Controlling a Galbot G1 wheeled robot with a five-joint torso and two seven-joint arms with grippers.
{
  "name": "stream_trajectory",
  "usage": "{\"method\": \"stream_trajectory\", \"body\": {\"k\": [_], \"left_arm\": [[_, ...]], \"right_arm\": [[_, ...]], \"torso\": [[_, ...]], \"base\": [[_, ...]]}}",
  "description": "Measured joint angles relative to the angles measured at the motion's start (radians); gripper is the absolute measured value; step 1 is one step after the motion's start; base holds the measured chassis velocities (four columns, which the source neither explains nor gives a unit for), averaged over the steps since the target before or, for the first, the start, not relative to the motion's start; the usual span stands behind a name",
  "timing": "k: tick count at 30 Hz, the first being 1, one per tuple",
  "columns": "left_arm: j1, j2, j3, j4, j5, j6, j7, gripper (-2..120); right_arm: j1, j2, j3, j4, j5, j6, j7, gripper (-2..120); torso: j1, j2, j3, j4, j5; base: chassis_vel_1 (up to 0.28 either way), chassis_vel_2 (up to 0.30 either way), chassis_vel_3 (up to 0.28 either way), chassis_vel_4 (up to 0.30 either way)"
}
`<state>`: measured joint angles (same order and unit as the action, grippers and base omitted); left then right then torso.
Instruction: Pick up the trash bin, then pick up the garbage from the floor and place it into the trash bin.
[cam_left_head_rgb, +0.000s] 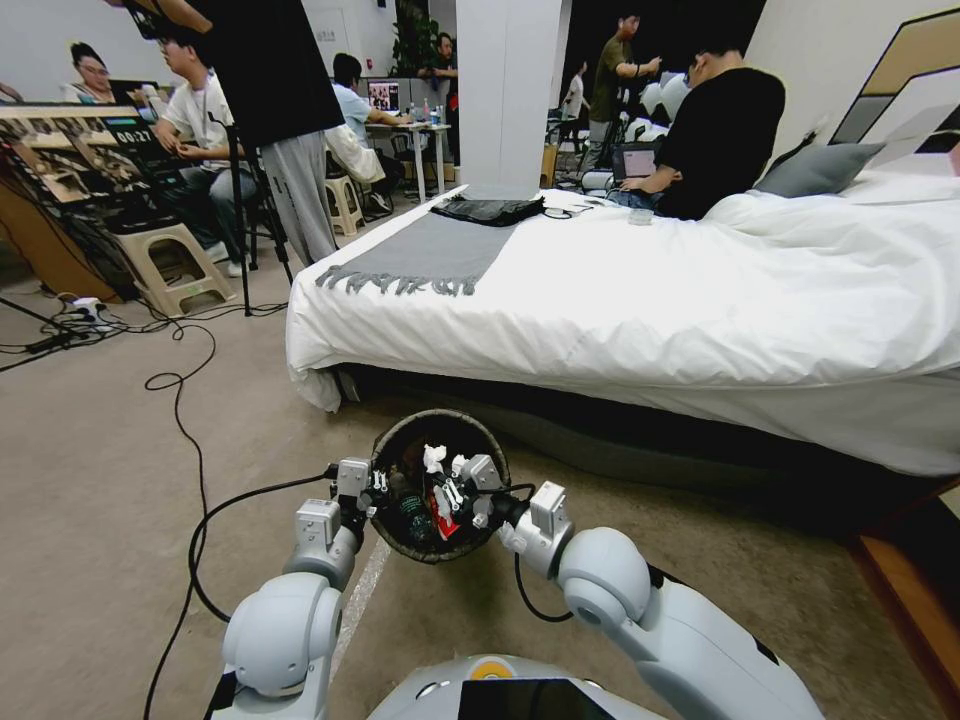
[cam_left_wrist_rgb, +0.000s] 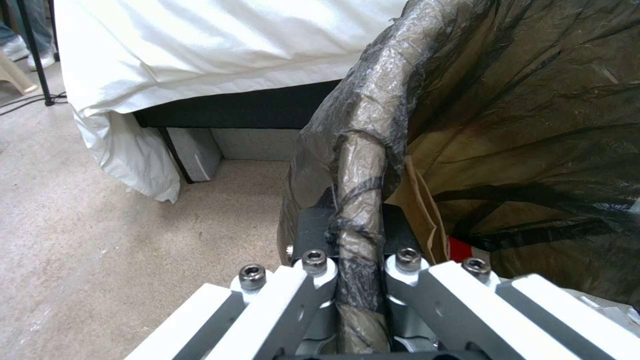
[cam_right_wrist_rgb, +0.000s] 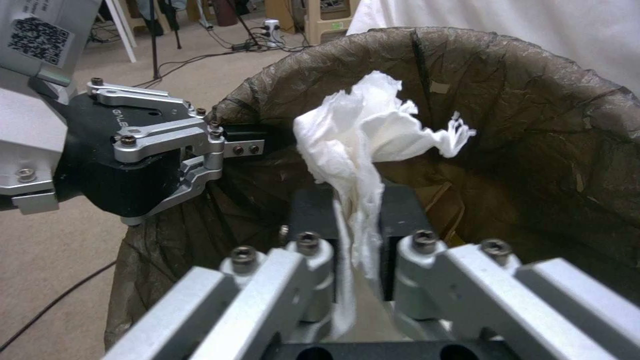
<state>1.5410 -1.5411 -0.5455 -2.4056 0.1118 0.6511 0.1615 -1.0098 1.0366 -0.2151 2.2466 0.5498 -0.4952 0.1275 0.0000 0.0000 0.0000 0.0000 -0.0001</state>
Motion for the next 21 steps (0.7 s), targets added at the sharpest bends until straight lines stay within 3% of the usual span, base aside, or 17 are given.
{"method": "stream_trajectory", "body": {"k": [14, 19, 21], "left_arm": [[-0.008, -0.001, 0.002, 0.004, -0.002, 0.002, 0.001, 1], [-0.014, 0.002, -0.004, 0.004, -0.004, 0.004, 0.001, 1], [-0.013, 0.004, -0.006, 0.004, -0.004, 0.005, 0.001, 1]], "right_arm": [[0.002, 0.013, -0.01, -0.007, 0.003, -0.014, 0.042, 71], [-0.007, 0.009, 0.009, 0.01, 0.004, -0.014, 0.042, 94], [-0.007, 0.011, 0.012, 0.013, 0.004, -0.014, 0.042, 97]], "torso": [[0.0, 0.0, 0.0, 0.0, 0.0001], [0.0, 0.0, 0.0, -0.0001, 0.0001], [0.0, 0.0, 0.0, -0.0001, 0.0]], "base": [[0.0, 0.0, 0.0, 0.0], [0.0, 0.0, 0.0, 0.0], [0.0, 0.0, 0.0, 0.0]]}}
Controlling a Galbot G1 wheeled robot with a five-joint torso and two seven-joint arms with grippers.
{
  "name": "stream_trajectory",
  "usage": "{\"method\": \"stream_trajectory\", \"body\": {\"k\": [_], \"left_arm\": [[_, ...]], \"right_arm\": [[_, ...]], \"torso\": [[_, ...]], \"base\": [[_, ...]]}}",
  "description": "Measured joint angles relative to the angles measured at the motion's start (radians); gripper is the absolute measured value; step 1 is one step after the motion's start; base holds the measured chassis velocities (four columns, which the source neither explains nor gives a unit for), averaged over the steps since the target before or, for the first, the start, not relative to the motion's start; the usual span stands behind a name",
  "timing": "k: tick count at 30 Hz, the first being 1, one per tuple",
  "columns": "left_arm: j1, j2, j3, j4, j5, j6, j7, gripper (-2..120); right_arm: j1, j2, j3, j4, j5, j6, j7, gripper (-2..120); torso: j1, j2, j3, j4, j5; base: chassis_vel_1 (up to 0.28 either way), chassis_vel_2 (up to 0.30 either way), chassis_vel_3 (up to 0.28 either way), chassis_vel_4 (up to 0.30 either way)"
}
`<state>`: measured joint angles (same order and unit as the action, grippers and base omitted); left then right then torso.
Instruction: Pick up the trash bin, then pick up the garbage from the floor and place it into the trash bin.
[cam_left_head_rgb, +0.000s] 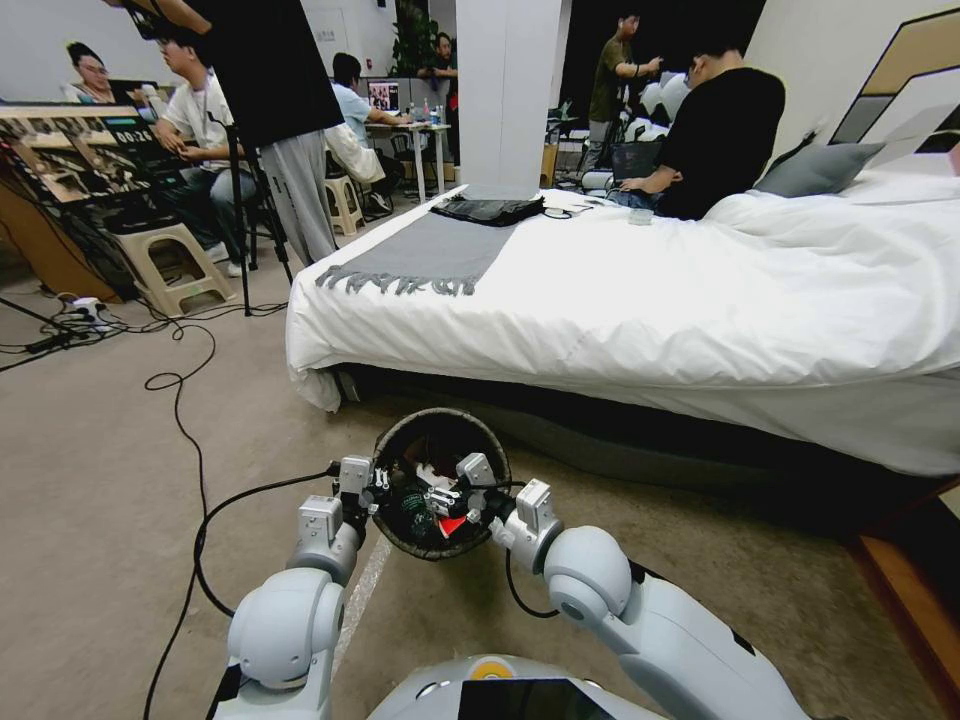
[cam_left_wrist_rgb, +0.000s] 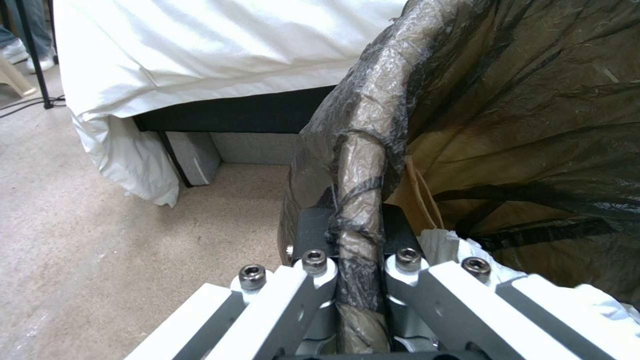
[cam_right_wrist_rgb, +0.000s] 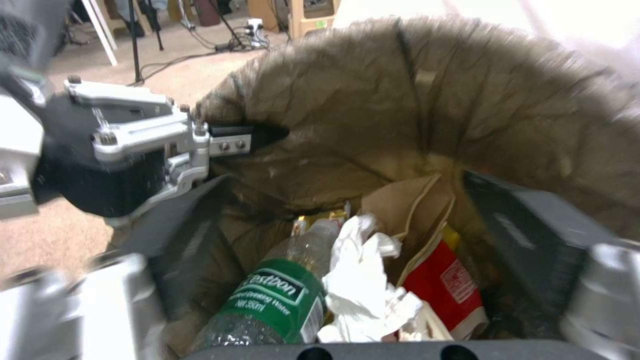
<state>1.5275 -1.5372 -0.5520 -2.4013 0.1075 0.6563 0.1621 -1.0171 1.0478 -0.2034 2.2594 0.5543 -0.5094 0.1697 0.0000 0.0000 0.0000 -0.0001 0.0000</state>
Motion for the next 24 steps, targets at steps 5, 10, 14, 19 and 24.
{"method": "stream_trajectory", "body": {"k": [5, 10, 14, 19, 24], "left_arm": [[0.005, 0.006, -0.011, -0.008, -0.007, 0.004, 0.0, 1], [0.007, 0.007, -0.014, -0.013, -0.01, 0.005, 0.0, 1], [0.005, 0.007, -0.012, -0.011, -0.01, 0.005, -0.001, 1], [0.0, -0.005, -0.003, -0.003, -0.002, 0.003, -0.001, 1], [-0.005, -0.007, -0.001, 0.002, -0.001, 0.002, 0.0, 1]], "right_arm": [[0.01, 0.001, 0.018, 0.031, 0.017, 0.0, 0.003, 100], [0.004, -0.025, 0.054, 0.084, 0.032, 0.001, 0.001, 100], [-0.041, -0.063, 0.163, 0.186, 0.041, 0.018, -0.028, 100], [-0.088, -0.083, 0.246, 0.246, 0.026, 0.043, 0.004, 100], [-0.105, -0.088, 0.296, 0.247, 0.027, 0.053, 0.056, 100]], "torso": [[0.0, 0.0, 0.0, 0.0002, 0.0001], [0.0, 0.0, 0.0, 0.0001, 0.0002], [0.0, 0.0, 0.0, 0.0, 0.0002], [0.0, 0.0, 0.0, -0.0001, 0.0002], [0.0, 0.0, 0.0, 0.0003, 0.0001]], "base": [[0.0, 0.0, 0.0, 0.0], [0.0, 0.0, 0.0, 0.0], [0.0, 0.0, 0.0, 0.0], [0.0, 0.0, 0.0, 0.0], [0.0, 0.0, 0.0, 0.0]]}}
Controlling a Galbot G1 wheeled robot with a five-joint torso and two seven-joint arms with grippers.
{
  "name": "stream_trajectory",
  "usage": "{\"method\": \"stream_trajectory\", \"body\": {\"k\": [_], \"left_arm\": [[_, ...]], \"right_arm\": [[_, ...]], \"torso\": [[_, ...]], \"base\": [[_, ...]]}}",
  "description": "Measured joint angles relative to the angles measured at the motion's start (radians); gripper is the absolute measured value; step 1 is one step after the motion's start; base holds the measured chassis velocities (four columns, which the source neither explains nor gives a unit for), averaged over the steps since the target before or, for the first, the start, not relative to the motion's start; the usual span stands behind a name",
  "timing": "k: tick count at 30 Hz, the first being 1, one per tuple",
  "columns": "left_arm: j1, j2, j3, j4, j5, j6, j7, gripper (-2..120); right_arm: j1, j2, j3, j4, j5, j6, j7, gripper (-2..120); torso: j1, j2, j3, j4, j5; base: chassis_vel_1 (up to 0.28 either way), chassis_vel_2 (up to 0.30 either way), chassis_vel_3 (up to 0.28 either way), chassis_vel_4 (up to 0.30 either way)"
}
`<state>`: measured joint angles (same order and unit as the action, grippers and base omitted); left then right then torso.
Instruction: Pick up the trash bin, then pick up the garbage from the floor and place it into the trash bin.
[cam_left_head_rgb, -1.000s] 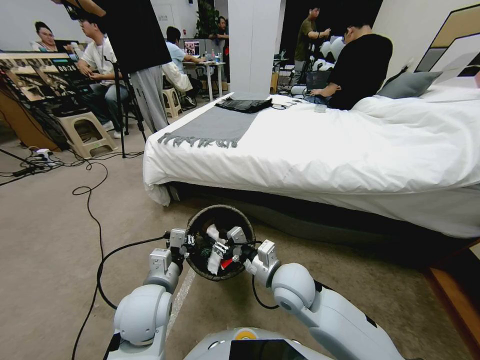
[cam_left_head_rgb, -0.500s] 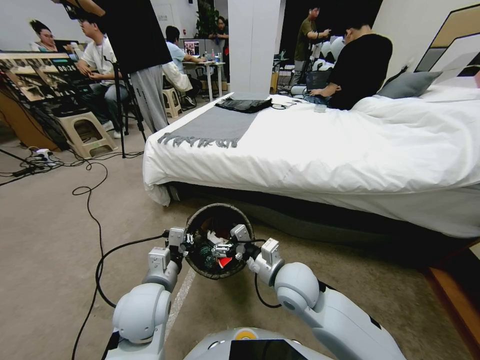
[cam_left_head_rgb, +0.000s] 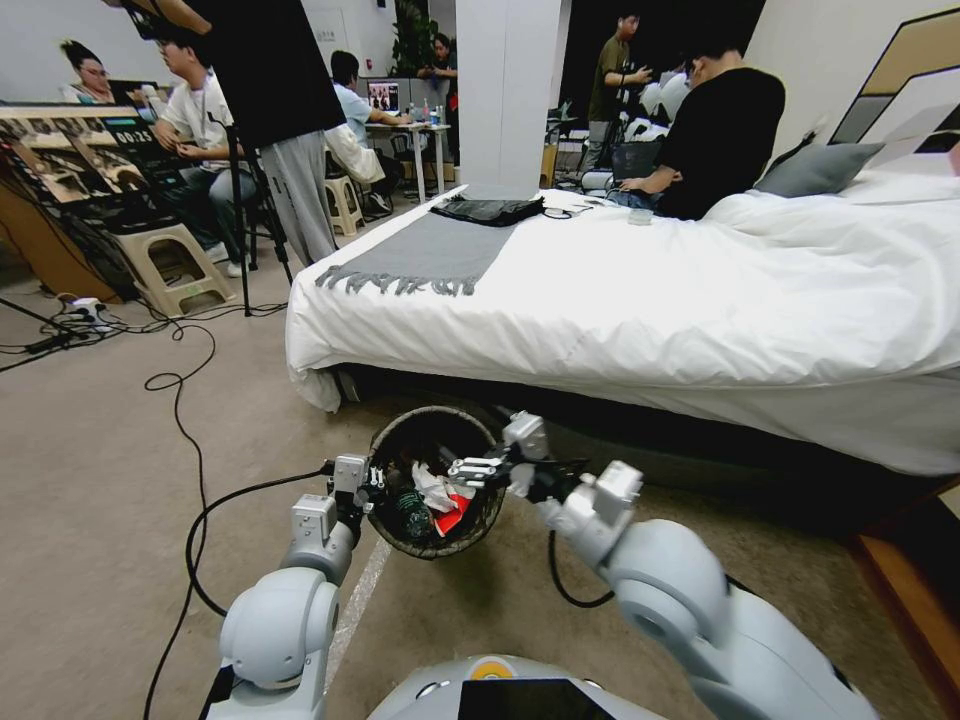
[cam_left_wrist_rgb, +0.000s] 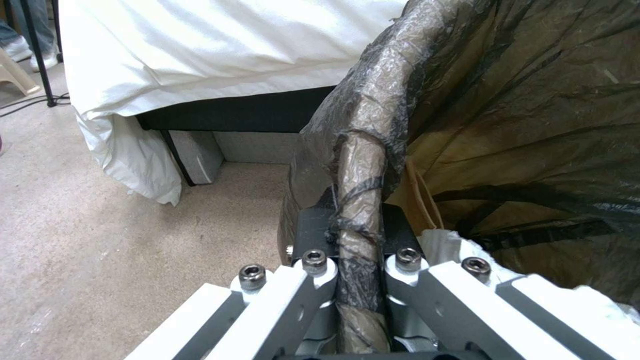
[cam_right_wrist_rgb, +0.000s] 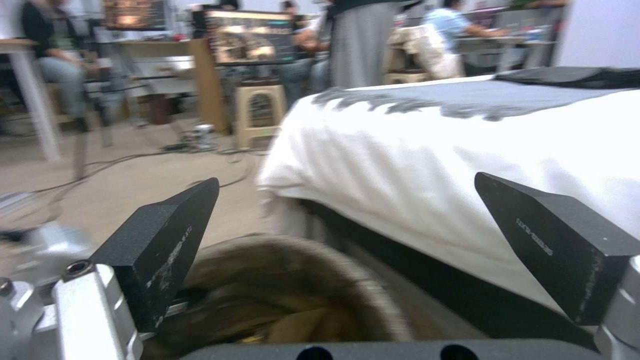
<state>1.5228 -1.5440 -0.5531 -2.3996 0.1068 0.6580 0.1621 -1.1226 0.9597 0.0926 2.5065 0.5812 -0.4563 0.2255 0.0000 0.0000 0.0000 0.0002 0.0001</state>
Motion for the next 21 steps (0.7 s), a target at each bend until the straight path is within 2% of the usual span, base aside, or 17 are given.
{"method": "stream_trajectory", "body": {"k": [3, 4, 7, 11, 12, 15, 21], "left_arm": [[0.0, 0.002, -0.002, 0.001, 0.0, 0.0, 0.0, 1], [0.0, 0.002, -0.002, 0.001, 0.0, 0.0, 0.0, 1], [0.009, 0.003, -0.013, -0.008, -0.001, -0.001, 0.0, 1], [0.012, 0.004, -0.013, -0.011, -0.001, -0.001, 0.0, 1], [0.015, 0.004, -0.014, -0.011, -0.001, -0.002, 0.001, 1], [0.016, 0.004, -0.016, -0.011, -0.001, -0.004, 0.0, 1], [0.015, 0.005, -0.018, -0.014, -0.001, -0.007, 0.001, 1]], "right_arm": [[-0.043, -0.002, 0.084, 0.0, 0.003, 0.01, 0.031, 100], [-0.043, -0.002, 0.084, 0.0, 0.003, 0.01, 0.031, 100], [-0.1, 0.019, 0.211, -0.002, 0.034, 0.035, 0.083, 100], [-0.127, 0.032, 0.258, -0.002, 0.037, 0.043, 0.098, 100], [-0.169, 0.048, 0.312, -0.003, 0.032, 0.053, 0.1, 100], [-0.21, 0.064, 0.354, -0.004, 0.015, 0.065, 0.098, 100], [-0.335, 0.175, 0.479, -0.02, -0.132, 0.179, 0.031, 100]], "torso": [[0.0, 0.0, 0.0, -0.0003, 0.0], [0.0, 0.0, 0.0, -0.0003, 0.0], [0.0, 0.0, 0.0, 0.0001, 0.0], [0.0, 0.0, 0.0, 0.0, 0.0], [0.0, 0.0, 0.0, -0.0001, -0.0001], [0.0, 0.0, 0.0, -0.0003, 0.0], [0.0, 0.0, 0.0, -0.0003, -0.0004]], "base": [[0.0, 0.0, 0.0, 0.0], [0.0, 0.0, 0.0, 0.0], [0.0, 0.0, 0.0, 0.0], [0.0, 0.0, 0.0, 0.0], [0.0, 0.0, 0.0, 0.0], [0.0, 0.0, 0.0, 0.0], [0.0, 0.0, 0.0, 0.0]]}}
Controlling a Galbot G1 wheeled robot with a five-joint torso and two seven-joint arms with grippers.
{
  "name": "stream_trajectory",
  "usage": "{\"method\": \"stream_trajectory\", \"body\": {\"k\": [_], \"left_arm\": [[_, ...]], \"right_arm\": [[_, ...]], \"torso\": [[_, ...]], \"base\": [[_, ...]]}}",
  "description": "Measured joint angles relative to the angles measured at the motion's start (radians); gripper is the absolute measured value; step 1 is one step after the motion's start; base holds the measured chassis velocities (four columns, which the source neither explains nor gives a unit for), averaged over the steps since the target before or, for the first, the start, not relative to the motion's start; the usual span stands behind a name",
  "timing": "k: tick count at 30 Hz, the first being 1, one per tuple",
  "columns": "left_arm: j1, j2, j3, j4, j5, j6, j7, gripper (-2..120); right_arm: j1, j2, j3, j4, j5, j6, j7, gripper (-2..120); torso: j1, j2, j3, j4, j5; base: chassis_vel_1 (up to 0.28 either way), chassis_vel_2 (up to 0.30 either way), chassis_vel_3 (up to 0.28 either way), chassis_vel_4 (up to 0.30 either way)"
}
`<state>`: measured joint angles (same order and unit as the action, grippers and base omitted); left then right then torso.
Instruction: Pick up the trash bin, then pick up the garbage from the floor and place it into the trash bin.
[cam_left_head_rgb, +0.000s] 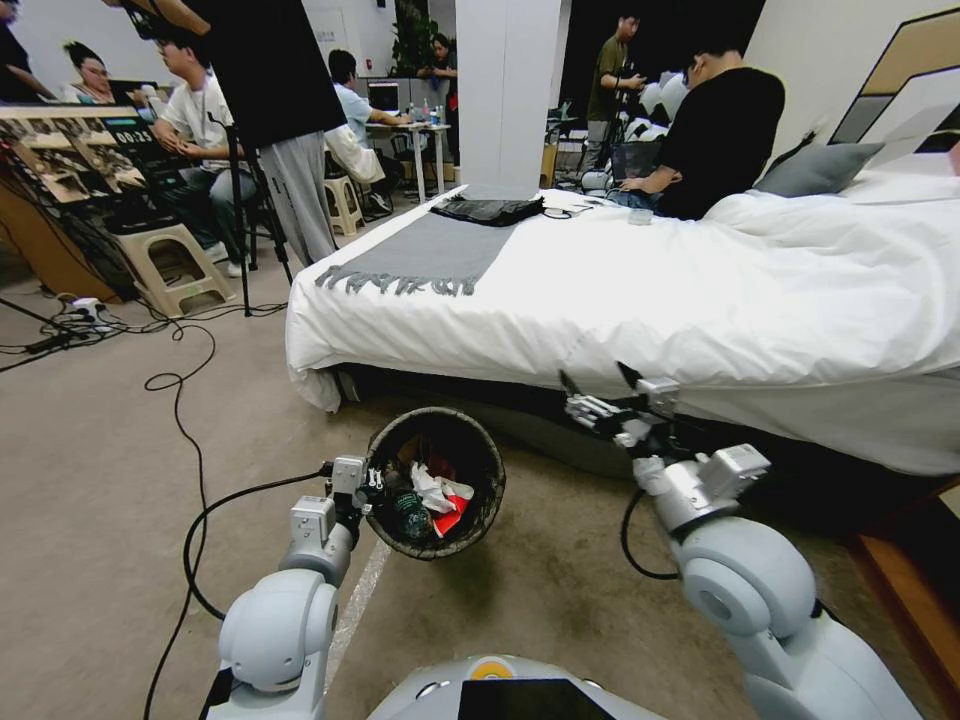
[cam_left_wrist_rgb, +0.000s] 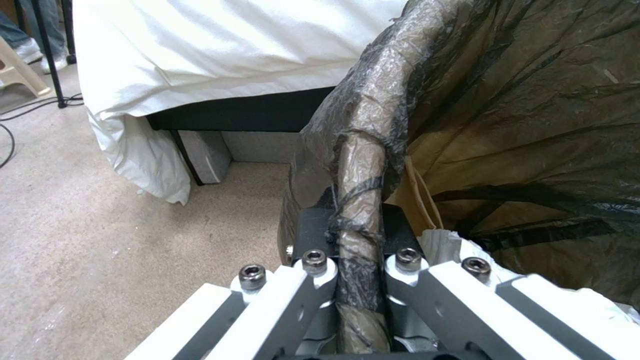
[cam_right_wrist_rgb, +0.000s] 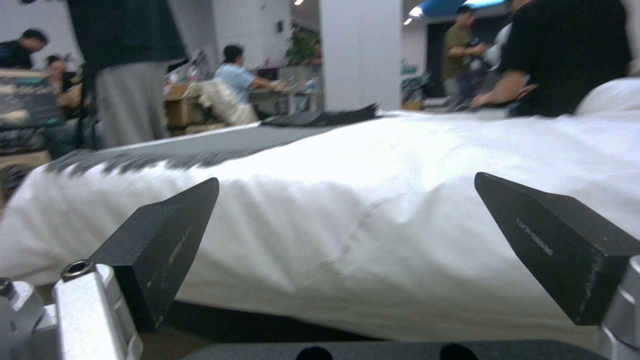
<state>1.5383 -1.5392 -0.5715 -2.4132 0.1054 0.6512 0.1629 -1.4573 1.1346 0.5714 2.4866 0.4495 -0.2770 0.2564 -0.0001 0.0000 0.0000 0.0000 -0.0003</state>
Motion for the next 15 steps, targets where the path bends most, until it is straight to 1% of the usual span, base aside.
{"method": "stream_trajectory", "body": {"k": [1, 2, 3, 4, 5, 9, 11, 14, 15], "left_arm": [[0.0, 0.0, 0.0, 0.0, -0.001, 0.0, 0.0, 1], [0.0, 0.0, 0.0, 0.0, -0.001, 0.0, 0.0, 1], [-0.001, 0.001, -0.003, 0.0, -0.002, 0.0, 0.0, 1], [-0.001, 0.001, -0.004, 0.0, -0.003, 0.0, 0.0, 1], [-0.001, 0.002, -0.006, -0.001, -0.004, 0.0, 0.0, 1], [-0.001, 0.003, -0.007, -0.001, -0.005, 0.0, 0.0, 1], [-0.001, 0.004, -0.008, -0.001, -0.005, 0.001, 0.001, 1], [-0.001, 0.004, -0.008, -0.001, -0.005, 0.002, 0.001, 1], [-0.002, 0.004, -0.008, 0.0, -0.006, 0.003, 0.001, 1]], "right_arm": [[-0.019, 0.021, 0.015, -0.02, -0.023, 0.021, -0.013, 100], [-0.019, 0.021, 0.015, -0.02, -0.023, 0.021, -0.013, 100], [-0.061, 0.065, 0.046, -0.077, -0.092, 0.079, -0.047, 100], [-0.076, 0.081, 0.056, -0.098, -0.124, 0.104, -0.06, 100], [-0.104, 0.105, 0.078, -0.136, -0.18, 0.15, -0.084, 100], [-0.134, 0.125, 0.094, -0.16, -0.214, 0.184, -0.101, 100], [-0.189, 0.156, 0.105, -0.172, -0.235, 0.217, -0.11, 100], [-0.213, 0.17, 0.106, -0.173, -0.242, 0.23, -0.112, 100], [-0.235, 0.183, 0.107, -0.174, -0.256, 0.248, -0.114, 100]], "torso": [[0.0, 0.0, 0.0, 0.0003, -0.0001], [0.0, 0.0, 0.0, 0.0003, -0.0001], [0.0, 0.0, 0.0, -0.0002, 0.0007], [0.0, 0.0, 0.0, 0.0, 0.0006], [0.0, 0.0, 0.0, -0.0001, 0.0004], [0.0, 0.0, 0.0, 0.0, 0.0004], [0.0, 0.0, 0.0, 0.0002, 0.0002], [0.0, 0.0, 0.0, 0.0, 0.0002], [0.0, 0.0, 0.0, 0.0, 0.0002]], "base": [[0.0, 0.0, 0.0, 0.0], [0.0, 0.0, 0.0, 0.0], [0.0, 0.0, 0.0, 0.0], [0.0, 0.0, 0.0, 0.0], [0.0, 0.0, 0.0, 0.0], [0.0, 0.0, 0.0, 0.0], [0.0, 0.0, 0.0, 0.0], [0.0, 0.0, 0.0, 0.0], [0.0, 0.0, 0.0, 0.0]]}}
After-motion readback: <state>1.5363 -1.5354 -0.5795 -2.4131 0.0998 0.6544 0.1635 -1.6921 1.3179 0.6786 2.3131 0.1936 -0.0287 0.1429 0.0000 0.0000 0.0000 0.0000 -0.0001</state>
